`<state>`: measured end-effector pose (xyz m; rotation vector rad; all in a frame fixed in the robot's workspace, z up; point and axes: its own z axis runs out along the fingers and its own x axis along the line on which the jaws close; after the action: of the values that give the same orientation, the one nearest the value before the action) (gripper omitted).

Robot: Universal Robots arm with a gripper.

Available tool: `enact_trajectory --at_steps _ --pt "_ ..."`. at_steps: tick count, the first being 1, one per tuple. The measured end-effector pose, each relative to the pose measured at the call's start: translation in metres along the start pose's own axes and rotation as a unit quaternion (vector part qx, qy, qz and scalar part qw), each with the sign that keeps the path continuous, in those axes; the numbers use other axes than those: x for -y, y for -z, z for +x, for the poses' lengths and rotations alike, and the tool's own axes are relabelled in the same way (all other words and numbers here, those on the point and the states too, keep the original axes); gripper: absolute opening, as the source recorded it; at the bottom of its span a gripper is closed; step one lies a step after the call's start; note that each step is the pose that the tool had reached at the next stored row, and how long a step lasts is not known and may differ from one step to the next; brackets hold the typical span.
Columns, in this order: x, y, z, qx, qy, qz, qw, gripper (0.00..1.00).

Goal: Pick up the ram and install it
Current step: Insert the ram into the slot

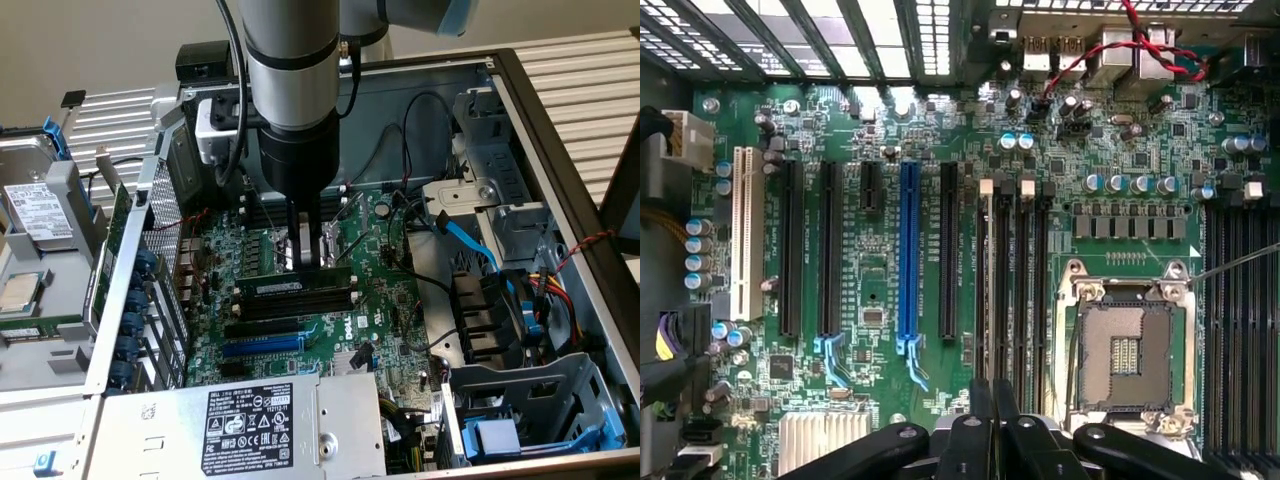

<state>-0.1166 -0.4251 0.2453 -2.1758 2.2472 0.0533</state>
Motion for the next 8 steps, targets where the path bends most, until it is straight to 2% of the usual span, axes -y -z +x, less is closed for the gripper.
enact_trajectory --at_steps 8 --pt "0.0 -0.0017 0.0001 -0.0001 -0.002 -0.0025 1.0 0.12"
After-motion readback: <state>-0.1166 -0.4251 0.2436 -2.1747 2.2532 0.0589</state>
